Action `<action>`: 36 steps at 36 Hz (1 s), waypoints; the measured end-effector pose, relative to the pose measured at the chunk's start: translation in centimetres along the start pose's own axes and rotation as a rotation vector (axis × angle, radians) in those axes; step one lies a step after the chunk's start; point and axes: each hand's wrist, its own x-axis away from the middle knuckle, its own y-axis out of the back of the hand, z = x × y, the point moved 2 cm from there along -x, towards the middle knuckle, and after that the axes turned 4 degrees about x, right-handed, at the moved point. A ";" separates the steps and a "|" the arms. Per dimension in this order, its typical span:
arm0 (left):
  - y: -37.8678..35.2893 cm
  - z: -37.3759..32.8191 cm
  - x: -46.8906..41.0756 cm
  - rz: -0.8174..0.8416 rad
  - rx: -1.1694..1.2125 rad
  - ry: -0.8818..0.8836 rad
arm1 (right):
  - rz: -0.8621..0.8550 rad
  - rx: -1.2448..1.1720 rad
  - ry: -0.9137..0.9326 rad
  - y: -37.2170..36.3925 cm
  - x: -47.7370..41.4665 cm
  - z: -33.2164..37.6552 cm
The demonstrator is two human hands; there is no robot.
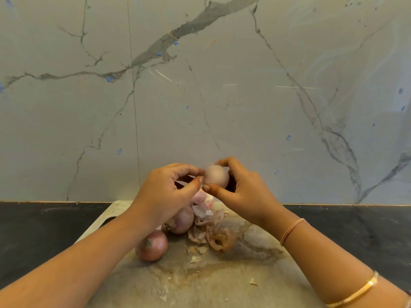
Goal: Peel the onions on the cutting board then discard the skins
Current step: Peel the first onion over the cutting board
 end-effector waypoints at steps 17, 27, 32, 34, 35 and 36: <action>0.0 -0.1 -0.2 -0.128 -0.300 -0.185 | 0.007 0.158 0.096 -0.7 0.1 0.7; 0.2 0.0 -0.2 -0.087 -0.256 -0.173 | 0.096 -0.025 0.019 -0.4 0.2 0.6; 0.3 0.4 -0.4 -0.057 -0.195 -0.139 | 0.115 -0.097 -0.009 -0.3 0.1 0.6; 0.1 0.5 -0.4 -0.050 -0.127 -0.120 | 0.130 -0.118 -0.023 -0.4 0.1 0.5; 0.1 0.6 -0.4 -0.053 -0.075 -0.089 | 0.142 -0.139 -0.038 -0.4 0.1 0.5; 0.0 0.8 -0.4 -0.061 -0.027 -0.053 | 0.157 -0.159 -0.055 -0.5 0.2 0.5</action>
